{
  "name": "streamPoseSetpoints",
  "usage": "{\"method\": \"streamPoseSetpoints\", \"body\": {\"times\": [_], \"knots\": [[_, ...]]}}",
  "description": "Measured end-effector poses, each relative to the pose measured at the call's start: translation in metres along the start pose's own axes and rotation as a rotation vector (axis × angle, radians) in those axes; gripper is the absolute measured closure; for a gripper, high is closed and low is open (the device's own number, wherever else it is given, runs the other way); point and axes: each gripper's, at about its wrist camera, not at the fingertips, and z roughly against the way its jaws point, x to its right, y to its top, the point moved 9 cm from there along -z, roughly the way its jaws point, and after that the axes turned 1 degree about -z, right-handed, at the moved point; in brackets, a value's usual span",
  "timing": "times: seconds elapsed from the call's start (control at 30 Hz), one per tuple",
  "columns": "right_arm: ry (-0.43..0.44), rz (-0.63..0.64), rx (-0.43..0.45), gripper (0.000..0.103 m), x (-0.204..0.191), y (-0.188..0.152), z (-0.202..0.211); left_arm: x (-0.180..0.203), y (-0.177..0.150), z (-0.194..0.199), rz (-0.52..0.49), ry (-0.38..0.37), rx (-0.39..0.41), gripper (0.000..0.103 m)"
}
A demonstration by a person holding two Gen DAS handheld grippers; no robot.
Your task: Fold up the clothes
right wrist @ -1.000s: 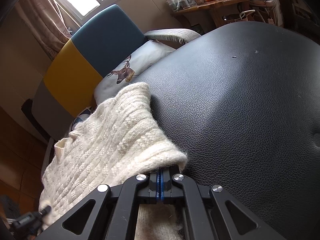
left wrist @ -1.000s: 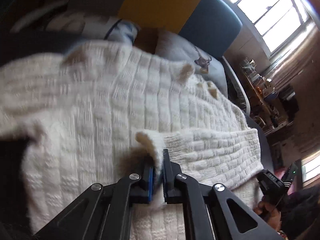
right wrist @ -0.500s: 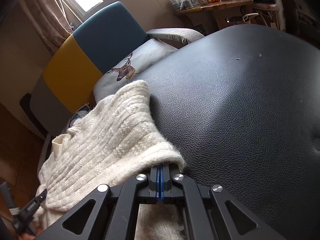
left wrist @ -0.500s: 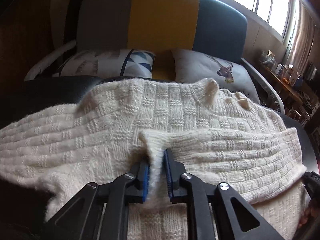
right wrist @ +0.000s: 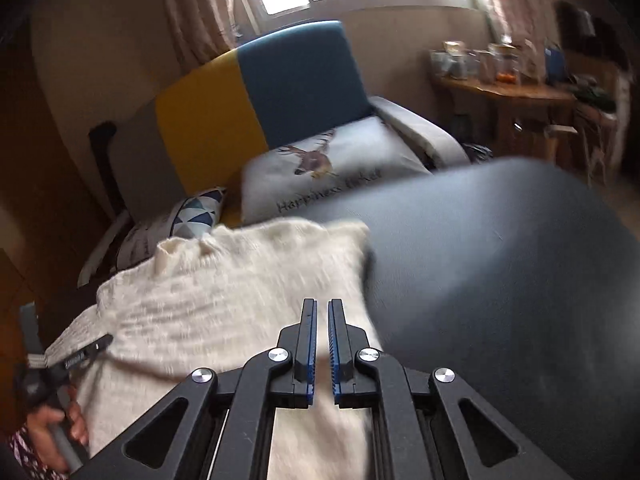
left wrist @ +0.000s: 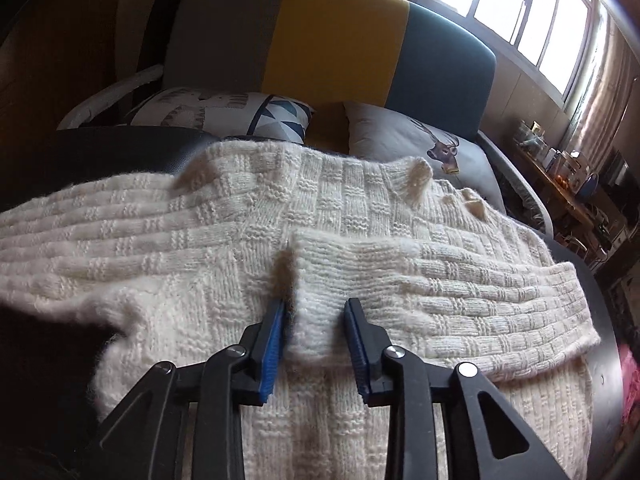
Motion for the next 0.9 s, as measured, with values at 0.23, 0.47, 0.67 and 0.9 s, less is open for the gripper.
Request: {"method": "streamPoseSetpoints", "body": {"times": [0.23, 0.47, 0.67, 0.9], "knots": [[-0.111, 0.056, -0.182, 0.098, 0.010, 0.006, -0.087, -0.006, -0.002, 0.000, 0.065, -0.080, 0.014, 0.073], [-0.158, -0.126, -0.137, 0.103, 0.046, 0.005, -0.084, 0.001, -0.001, -0.005, 0.019, -0.057, 0.012, 0.069], [-0.012, -0.148, -0.085, 0.103, 0.021, -0.005, -0.028, -0.001, 0.001, -0.006, 0.031, -0.075, 0.013, 0.069], [-0.112, -0.080, -0.144, 0.103, 0.038, -0.051, -0.033, -0.004, 0.002, -0.007, 0.038, -0.087, 0.012, 0.069]]}}
